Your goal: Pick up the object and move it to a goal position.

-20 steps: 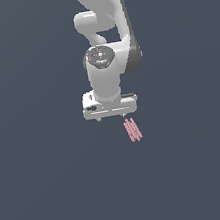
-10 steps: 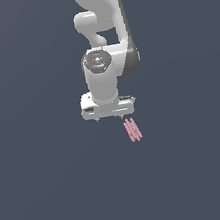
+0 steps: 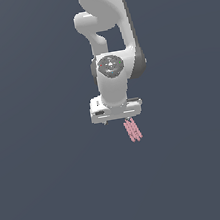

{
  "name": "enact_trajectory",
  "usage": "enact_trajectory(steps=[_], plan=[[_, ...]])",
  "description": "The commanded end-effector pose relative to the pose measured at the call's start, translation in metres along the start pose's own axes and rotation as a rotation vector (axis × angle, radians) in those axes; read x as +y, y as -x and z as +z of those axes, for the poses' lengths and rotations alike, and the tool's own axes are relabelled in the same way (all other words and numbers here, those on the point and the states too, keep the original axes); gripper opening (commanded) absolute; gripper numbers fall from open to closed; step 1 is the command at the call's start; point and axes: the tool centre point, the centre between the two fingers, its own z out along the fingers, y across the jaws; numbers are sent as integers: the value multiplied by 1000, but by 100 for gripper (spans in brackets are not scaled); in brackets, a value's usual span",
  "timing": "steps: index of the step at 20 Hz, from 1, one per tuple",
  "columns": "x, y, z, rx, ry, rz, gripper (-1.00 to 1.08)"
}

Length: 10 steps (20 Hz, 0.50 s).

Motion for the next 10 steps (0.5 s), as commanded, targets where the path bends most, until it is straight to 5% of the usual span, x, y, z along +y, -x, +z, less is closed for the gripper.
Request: enact_trajectory(steps=[1,10], plan=[[-16,-3,11,11,3,-37,100],[-66,-7,45,51,6,-153,100]])
